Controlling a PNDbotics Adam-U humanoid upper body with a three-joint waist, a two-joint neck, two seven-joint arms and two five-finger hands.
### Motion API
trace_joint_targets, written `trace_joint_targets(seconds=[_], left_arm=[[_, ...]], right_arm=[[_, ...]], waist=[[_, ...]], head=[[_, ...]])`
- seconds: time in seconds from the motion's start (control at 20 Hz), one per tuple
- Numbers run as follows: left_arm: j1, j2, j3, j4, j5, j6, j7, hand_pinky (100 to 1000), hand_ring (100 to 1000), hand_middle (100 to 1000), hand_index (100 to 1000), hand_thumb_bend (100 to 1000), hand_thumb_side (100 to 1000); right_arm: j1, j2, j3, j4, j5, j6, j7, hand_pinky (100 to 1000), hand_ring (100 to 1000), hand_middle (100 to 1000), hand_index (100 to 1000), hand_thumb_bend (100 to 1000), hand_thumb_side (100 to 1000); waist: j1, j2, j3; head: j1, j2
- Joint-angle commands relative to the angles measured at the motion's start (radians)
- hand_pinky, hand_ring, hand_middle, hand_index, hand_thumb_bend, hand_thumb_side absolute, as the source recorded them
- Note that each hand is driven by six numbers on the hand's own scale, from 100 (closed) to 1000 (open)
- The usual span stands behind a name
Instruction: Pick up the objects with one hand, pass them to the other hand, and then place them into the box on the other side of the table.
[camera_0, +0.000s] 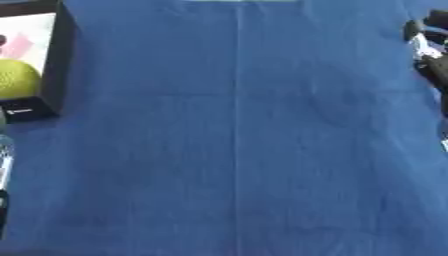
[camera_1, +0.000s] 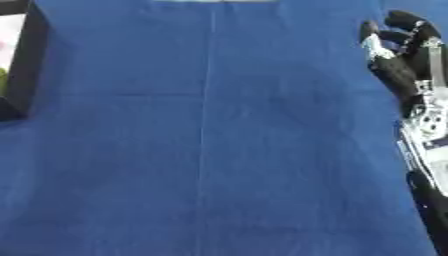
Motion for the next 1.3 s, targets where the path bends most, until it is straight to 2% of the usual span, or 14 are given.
trace_joint_targets(seconds=[0.05,0.4,0.6,0.95,1.3], left_arm=[[-0.009,0.013,0.014,-0.013,-0.004,0.001,-0.011,919,722,715,809,207,861],[-0.008,0.003,0.014,-0.004,-0.005,0.005,-0.017,918,719,708,802,209,861],[-0.008,0.0,0.018,-0.006,-0.005,0.001,-0.014,919,720,709,801,211,861],[-0.014,0.003,0.018,-0.005,-0.003,0.002,-0.016,918,717,706,799,206,865],[-0.015,0.003,0.025,-0.01,-0.002,-0.002,-0.012,920,718,707,802,208,867]], right_arm=[[-0.008,-0.013,-0.011,-0.011,-0.002,-0.006,-0.006,719,807,781,802,324,362],[-0.008,-0.006,-0.011,0.006,-0.006,-0.012,-0.012,719,807,783,807,330,363],[-0.02,-0.003,-0.015,0.01,-0.002,-0.017,-0.015,720,803,779,807,329,359],[-0.026,0.004,-0.019,0.014,0.008,-0.019,-0.016,718,801,775,802,323,364],[-0.034,0.01,-0.023,0.017,0.007,-0.025,-0.024,718,798,774,803,325,362]], waist=[[0.002,-0.021,-0.001],[0.004,-0.03,-0.002],[0.007,-0.026,-0.005],[0.015,-0.012,-0.012],[0.02,0.002,-0.024]], head=[[0.003,-0.013],[-0.013,-0.028],[-0.023,-0.053],[-0.025,-0.066],[-0.035,-0.048]])
